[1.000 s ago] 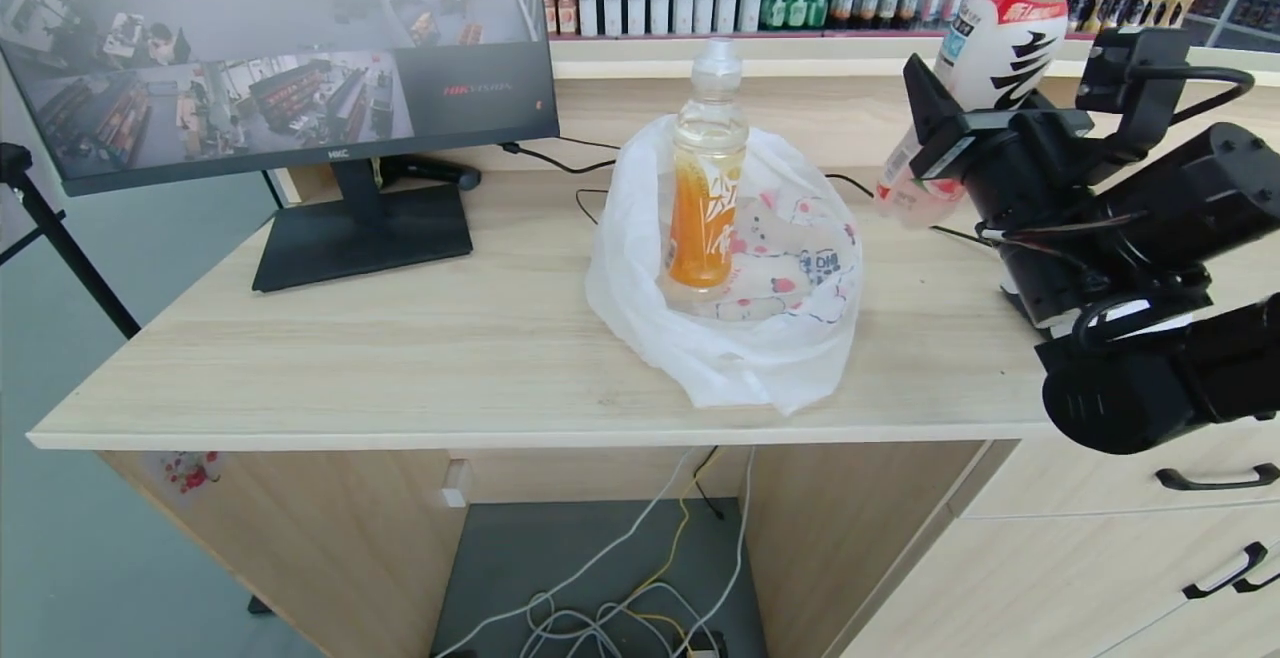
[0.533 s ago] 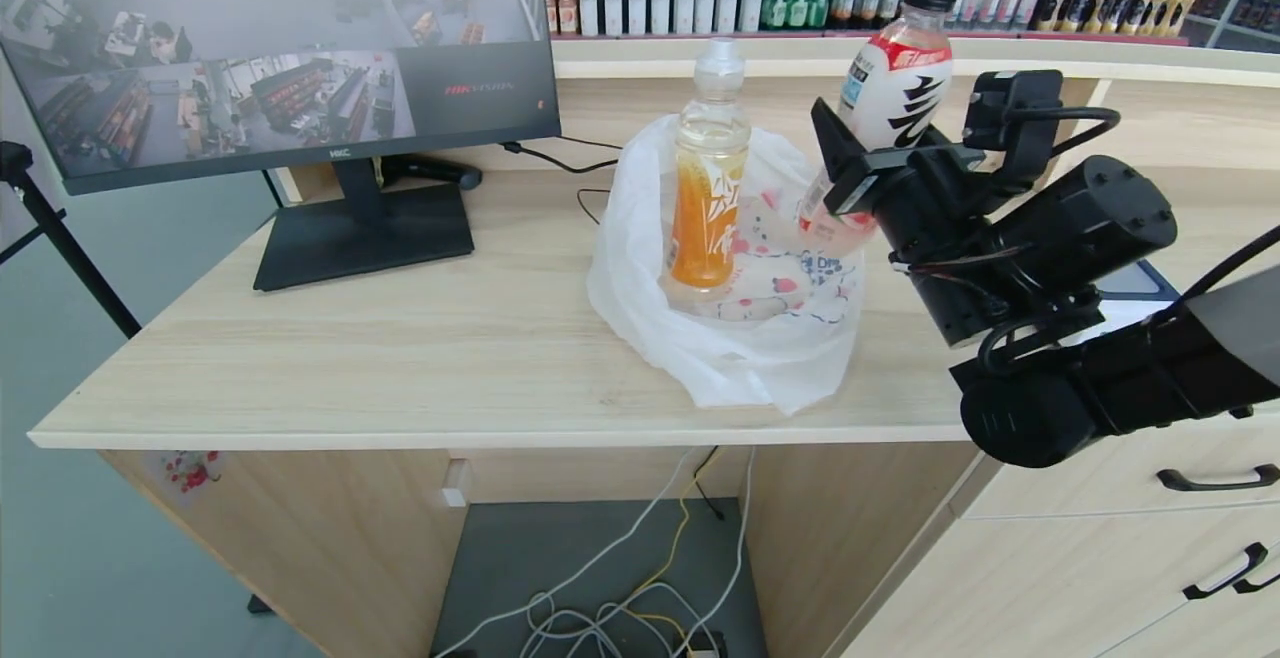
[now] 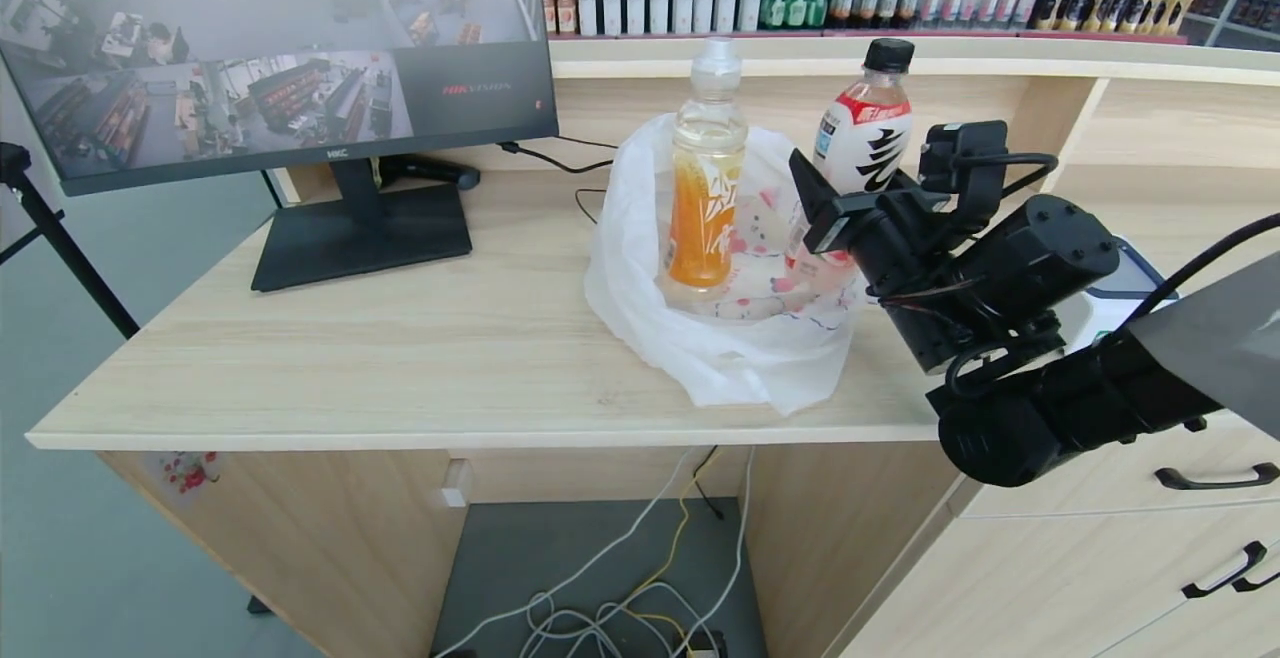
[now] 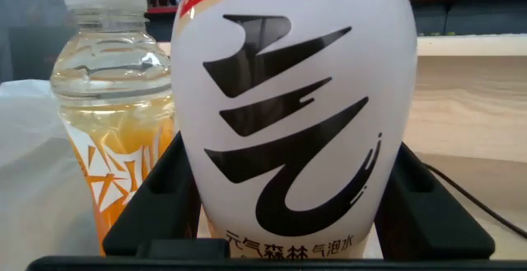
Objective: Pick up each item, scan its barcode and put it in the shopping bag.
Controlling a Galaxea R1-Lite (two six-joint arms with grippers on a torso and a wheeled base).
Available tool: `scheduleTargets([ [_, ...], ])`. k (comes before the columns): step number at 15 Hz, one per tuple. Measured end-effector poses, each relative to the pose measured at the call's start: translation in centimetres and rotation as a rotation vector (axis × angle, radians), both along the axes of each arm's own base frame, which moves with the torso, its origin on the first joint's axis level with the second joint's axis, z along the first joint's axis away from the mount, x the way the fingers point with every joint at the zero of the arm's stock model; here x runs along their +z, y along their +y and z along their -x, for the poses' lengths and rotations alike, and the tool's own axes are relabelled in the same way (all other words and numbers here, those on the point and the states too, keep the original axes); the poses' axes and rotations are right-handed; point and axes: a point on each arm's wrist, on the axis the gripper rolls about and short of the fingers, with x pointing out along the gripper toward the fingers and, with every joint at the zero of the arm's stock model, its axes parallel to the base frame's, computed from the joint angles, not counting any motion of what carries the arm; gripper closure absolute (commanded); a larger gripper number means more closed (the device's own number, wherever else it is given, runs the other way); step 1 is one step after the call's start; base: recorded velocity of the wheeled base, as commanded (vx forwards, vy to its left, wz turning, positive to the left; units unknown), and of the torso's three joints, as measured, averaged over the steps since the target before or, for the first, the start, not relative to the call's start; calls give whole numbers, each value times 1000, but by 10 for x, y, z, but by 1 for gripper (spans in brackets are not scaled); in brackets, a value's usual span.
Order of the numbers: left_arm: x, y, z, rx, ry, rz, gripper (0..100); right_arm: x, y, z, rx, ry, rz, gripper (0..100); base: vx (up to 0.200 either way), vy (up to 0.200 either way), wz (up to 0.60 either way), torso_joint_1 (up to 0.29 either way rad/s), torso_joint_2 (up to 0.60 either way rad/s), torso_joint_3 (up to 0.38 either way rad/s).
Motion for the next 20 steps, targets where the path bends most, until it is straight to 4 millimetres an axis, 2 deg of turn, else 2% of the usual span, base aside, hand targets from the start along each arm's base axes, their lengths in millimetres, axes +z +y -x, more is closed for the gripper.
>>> scheduleTargets([
  [2,0,0,0,0,0,0,0,-3,3,-1,8,7,5,100,0,0,0,0,0,0],
  [5,0,0,0,0,0,0,0,2,4,-5,1,-20,-7,100,0,0,0,0,0,0],
  [20,0,0,0,0,0,-1,0,-26,10,-23,-10,27,21,100,0,0,0,0,0,0],
])
